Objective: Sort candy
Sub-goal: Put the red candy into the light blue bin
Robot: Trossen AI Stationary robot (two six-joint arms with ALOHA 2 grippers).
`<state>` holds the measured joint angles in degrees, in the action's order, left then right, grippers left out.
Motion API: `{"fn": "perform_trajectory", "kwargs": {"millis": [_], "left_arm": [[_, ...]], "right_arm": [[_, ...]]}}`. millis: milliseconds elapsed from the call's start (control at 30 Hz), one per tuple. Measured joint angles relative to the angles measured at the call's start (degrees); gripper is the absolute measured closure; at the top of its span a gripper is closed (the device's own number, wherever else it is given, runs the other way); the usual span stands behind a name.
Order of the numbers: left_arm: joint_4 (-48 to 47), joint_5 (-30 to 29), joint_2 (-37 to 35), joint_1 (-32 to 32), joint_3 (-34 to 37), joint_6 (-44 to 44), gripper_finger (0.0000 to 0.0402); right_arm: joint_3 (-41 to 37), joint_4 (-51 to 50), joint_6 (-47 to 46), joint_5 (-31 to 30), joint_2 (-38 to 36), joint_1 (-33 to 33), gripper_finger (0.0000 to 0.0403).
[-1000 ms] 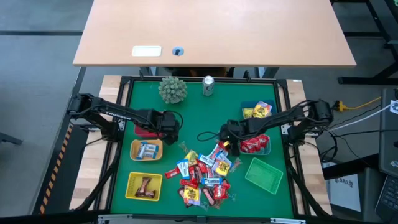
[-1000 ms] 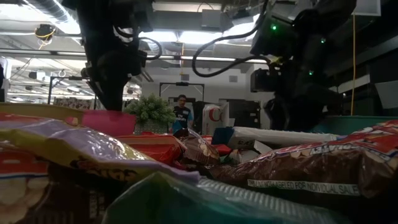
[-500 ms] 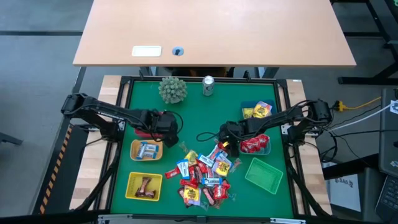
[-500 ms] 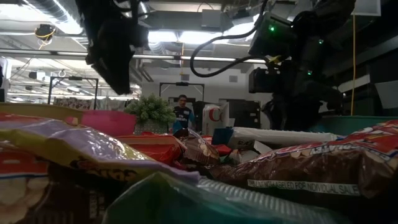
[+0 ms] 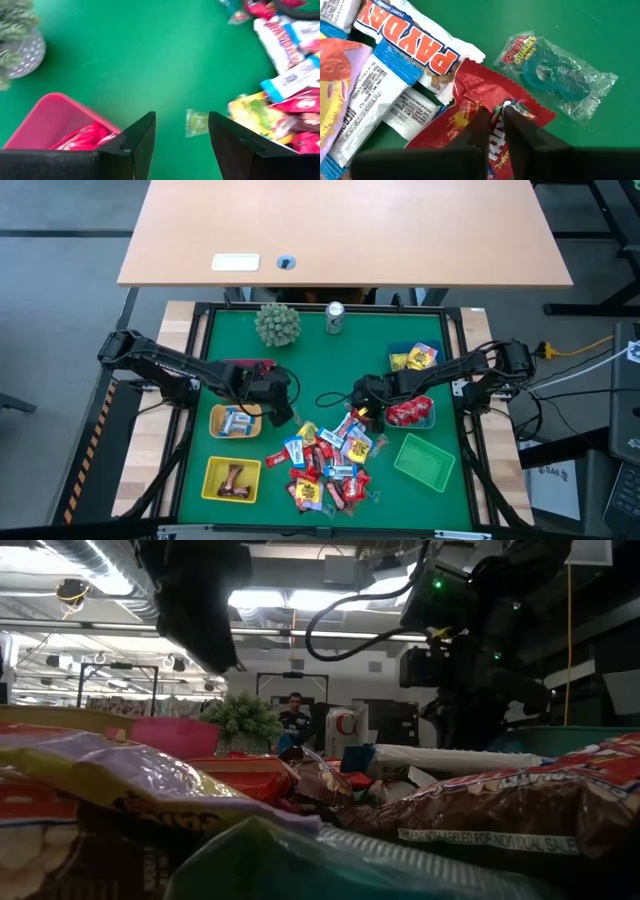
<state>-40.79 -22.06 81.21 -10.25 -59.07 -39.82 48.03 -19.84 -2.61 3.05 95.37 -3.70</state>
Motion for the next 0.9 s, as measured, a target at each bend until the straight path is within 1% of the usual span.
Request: {"fn": "perform_trajectory", "kwargs": {"millis": [100, 167, 367, 600, 900], "left_arm": [[1.26, 0.00, 0.00, -0.58, 0.00, 0.03, 0.0232], [1.52, 0.00, 0.00, -0.91, 0.00, 0.03, 0.0232], [1.52, 0.00, 0.00, -1.84, 0.00, 0.01, 0.0232], [3.38, 0.02, 0.00, -2.35, 0.00, 0.01, 0.0232], [5.01, 0.02, 0.02, -2.26, 0.00, -0.04, 0.0232]], "right_arm": [[0.00, -0.01, 0.00, -0.01, -0.02, 0.00, 0.0390], [0.00, -0.01, -0.01, 0.00, -0.02, 0.00, 0.0399], [-0.10, -0.24, -0.04, 0.01, -0.77, 0.00, 0.0400], [0.08, -2.51, -0.09, 0.53, -4.82, -0.02, 0.0401], [8.72, -13.48, 1.02, 0.55, -7.13, -0.04, 0.0399]]}}
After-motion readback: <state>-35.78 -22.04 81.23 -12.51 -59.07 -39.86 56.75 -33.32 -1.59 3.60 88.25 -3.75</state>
